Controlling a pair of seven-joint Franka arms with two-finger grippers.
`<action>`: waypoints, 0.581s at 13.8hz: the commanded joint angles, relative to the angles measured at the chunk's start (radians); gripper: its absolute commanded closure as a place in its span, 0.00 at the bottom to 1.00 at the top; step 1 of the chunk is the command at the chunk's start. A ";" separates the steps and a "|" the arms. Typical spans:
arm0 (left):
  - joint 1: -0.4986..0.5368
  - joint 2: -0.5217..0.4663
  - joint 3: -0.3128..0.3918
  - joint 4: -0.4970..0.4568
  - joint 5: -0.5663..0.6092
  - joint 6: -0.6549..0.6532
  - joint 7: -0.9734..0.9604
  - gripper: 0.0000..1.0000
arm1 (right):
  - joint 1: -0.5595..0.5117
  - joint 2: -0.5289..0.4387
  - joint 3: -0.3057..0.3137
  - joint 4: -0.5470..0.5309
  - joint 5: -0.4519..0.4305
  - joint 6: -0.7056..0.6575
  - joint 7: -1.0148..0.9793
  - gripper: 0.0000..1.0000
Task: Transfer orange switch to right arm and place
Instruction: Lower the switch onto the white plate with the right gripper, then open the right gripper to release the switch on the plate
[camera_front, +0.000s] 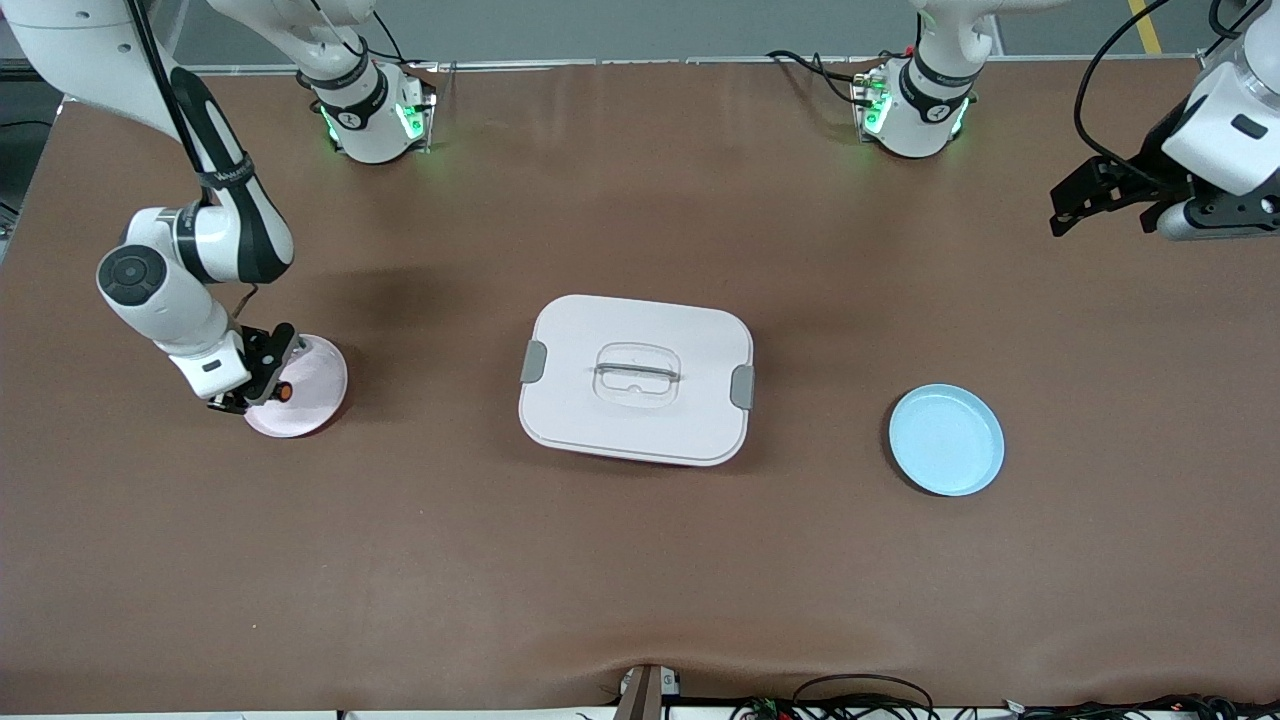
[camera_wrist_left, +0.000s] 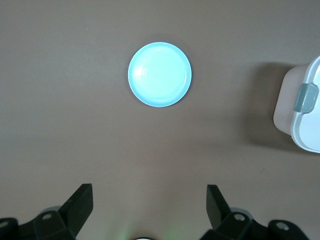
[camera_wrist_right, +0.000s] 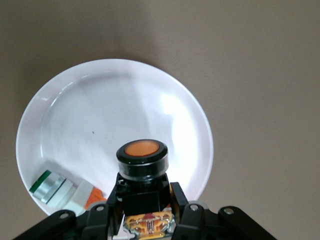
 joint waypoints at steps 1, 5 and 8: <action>0.003 -0.001 0.002 0.000 -0.005 -0.005 0.016 0.00 | -0.025 0.030 0.014 -0.008 -0.020 0.042 -0.010 1.00; 0.005 0.003 -0.004 0.002 0.050 -0.005 0.007 0.00 | -0.025 0.069 0.013 -0.009 -0.019 0.083 -0.002 1.00; 0.006 0.012 -0.001 0.011 0.064 0.015 0.008 0.00 | -0.030 0.079 0.013 -0.009 -0.019 0.083 0.001 0.99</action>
